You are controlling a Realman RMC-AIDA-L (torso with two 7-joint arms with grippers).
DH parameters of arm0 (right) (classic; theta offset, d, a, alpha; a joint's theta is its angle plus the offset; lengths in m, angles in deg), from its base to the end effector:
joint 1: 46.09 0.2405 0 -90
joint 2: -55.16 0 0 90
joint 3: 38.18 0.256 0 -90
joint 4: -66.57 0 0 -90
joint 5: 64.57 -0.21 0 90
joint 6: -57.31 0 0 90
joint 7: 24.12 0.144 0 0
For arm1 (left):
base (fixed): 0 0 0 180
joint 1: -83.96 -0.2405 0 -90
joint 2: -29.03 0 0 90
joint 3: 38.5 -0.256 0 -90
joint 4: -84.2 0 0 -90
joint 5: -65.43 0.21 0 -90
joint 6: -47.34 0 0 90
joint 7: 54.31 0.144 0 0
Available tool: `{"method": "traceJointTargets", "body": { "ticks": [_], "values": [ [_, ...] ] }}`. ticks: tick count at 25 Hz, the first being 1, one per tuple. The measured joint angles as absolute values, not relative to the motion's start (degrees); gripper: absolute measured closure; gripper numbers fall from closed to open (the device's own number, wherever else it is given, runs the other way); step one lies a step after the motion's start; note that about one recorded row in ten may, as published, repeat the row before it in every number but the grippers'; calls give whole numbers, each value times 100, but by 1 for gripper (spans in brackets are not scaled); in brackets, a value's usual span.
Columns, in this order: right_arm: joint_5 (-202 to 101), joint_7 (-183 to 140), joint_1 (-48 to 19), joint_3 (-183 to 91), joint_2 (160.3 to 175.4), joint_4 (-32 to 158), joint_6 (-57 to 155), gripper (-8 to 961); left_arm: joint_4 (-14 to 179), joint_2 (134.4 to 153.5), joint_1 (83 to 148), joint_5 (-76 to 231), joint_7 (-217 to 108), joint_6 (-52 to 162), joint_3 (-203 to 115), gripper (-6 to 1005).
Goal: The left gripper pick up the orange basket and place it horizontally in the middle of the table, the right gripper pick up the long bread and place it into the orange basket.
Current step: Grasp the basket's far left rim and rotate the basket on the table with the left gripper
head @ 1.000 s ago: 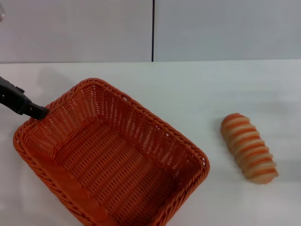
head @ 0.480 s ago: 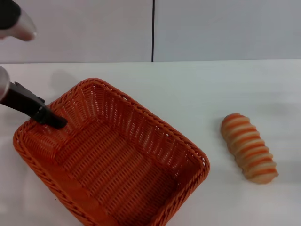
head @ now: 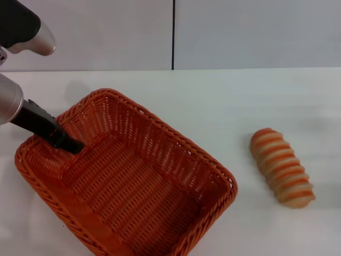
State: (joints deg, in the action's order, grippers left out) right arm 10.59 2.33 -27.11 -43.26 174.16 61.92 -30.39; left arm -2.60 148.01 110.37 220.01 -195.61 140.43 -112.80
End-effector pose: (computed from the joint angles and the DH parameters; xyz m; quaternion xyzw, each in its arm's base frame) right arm 0.3596 0.2753 0.0500 -0.6192 0.2149 0.4038 0.6383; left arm -0.2173 0.3358 0.0423 -0.8962 -0.3273 0.2003 0.2228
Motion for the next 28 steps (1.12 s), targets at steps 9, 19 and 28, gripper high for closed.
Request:
{"method": "traceJointTargets", "body": {
  "ticks": [9, 19, 28],
  "values": [
    [1059, 233, -2710, -4326, 17416, 6185, -3040, 512, -189, 14788, 11111, 22032, -19552, 14045, -11278, 383],
    [1058, 233, -2711, -4327, 17408, 6159, -3040, 520, -173, 14793, 11131, 22045, -19636, 13991, -11283, 653],
    [1052, 233, -2750, -4296, 17399, 6144, -3091, 527, -180, 14802, 11129, 22022, -20182, 13915, -11229, 796]
  ]
}}
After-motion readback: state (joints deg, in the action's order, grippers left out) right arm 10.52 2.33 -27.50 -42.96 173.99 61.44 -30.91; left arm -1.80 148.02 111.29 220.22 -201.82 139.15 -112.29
